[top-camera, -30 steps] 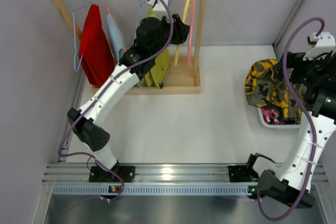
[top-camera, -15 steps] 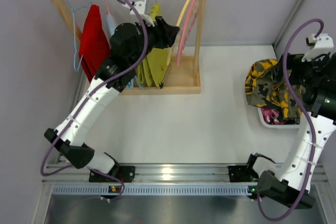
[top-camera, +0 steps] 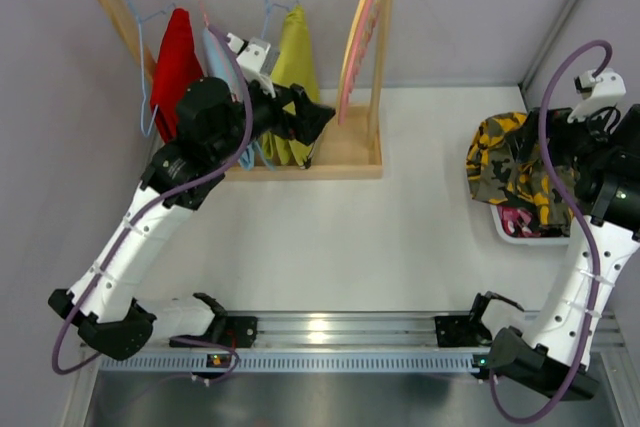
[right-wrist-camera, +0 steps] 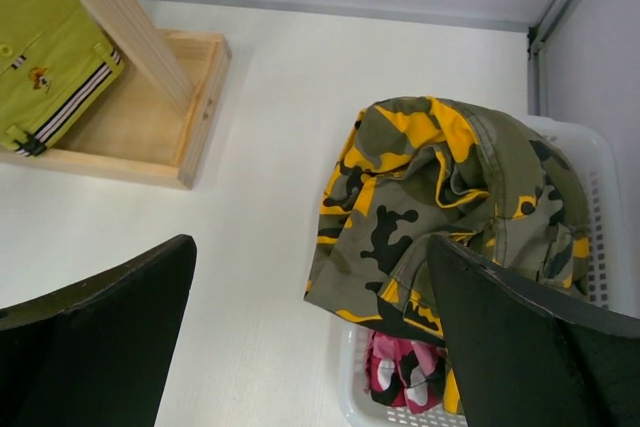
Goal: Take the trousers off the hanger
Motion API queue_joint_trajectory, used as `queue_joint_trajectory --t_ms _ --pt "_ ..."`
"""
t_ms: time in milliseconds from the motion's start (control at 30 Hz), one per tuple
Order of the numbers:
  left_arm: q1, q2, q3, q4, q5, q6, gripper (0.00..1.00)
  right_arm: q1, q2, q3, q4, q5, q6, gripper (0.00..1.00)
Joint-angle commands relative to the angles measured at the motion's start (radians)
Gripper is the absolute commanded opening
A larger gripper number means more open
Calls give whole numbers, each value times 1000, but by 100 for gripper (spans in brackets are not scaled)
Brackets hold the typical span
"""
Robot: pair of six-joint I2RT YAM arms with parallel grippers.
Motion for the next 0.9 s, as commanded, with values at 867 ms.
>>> queue_joint_trajectory --t_ms 867 --pt "513 -467 -389 -569 124 128 99 391 -63 -163 22 119 5 99"
